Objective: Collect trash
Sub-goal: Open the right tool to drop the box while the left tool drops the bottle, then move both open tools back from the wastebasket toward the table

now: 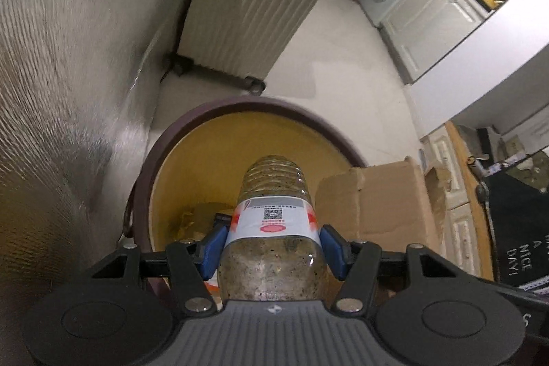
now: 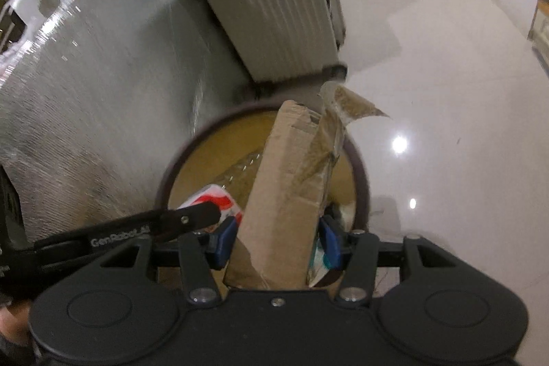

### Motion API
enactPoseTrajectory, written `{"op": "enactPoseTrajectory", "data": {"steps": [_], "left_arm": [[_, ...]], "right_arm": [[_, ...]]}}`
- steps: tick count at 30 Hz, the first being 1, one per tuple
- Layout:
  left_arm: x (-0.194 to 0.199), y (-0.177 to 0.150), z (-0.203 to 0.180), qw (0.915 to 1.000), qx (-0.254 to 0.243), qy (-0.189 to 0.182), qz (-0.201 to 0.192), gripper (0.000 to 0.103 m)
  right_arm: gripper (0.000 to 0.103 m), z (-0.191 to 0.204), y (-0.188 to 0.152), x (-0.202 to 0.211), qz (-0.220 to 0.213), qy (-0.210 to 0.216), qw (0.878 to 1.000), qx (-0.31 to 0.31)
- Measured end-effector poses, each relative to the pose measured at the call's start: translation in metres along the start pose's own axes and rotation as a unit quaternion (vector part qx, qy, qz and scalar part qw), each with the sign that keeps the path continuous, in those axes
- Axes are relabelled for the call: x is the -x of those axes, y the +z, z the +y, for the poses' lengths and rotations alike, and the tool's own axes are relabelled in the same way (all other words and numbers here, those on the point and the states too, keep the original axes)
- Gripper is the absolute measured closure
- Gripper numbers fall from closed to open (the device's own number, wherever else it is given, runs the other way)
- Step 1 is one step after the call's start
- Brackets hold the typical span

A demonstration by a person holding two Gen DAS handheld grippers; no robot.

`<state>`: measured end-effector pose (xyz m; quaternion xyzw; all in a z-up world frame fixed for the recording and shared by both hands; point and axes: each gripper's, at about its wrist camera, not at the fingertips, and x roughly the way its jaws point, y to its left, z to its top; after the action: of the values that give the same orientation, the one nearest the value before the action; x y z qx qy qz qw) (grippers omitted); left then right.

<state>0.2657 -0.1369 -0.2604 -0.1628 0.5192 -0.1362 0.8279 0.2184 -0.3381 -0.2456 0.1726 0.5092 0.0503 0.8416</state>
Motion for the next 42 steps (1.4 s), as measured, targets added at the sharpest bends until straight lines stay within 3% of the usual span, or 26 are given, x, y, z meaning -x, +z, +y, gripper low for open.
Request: {"op": "enactPoseTrajectory", "data": {"steps": [6, 9, 12, 15, 20, 25, 30, 42], "left_arm": [[-0.018, 0.005, 0.019, 0.9998, 0.017, 0.012, 0.009, 0.043], [-0.020, 0.005, 0.025, 0.9996, 0.021, 0.016, 0.009, 0.043], [-0.020, 0.005, 0.027, 0.9997, 0.020, 0.015, 0.007, 0.043], [-0.024, 0.006, 0.023, 0.9998, 0.014, 0.013, 0.009, 0.043], [-0.027, 0.007, 0.019, 0.9998, 0.007, 0.015, 0.011, 0.042], [-0.024, 0.009, 0.024, 0.9996, 0.021, 0.012, 0.016, 0.038], [-0.014, 0.010, 0.023, 0.9996, 0.023, 0.005, 0.014, 0.023], [0.006, 0.000, 0.011, 0.9996, 0.008, 0.016, 0.021, 0.016]], "right_arm": [[0.049, 0.011, 0.003, -0.046, 0.062, -0.040, 0.997, -0.002], [0.045, 0.013, 0.003, -0.059, 0.078, -0.036, 0.996, -0.012], [0.036, 0.013, 0.006, -0.065, 0.085, -0.041, 0.995, -0.016], [0.033, 0.014, 0.006, -0.064, 0.086, -0.051, 0.995, -0.014], [0.017, 0.019, 0.005, -0.053, 0.080, -0.055, 0.995, 0.011], [0.017, 0.019, 0.007, -0.048, 0.071, -0.062, 0.995, 0.022], [0.017, 0.017, 0.006, -0.042, 0.067, -0.061, 0.996, 0.022], [0.017, 0.011, -0.005, -0.019, 0.054, -0.061, 0.997, 0.013]]}}
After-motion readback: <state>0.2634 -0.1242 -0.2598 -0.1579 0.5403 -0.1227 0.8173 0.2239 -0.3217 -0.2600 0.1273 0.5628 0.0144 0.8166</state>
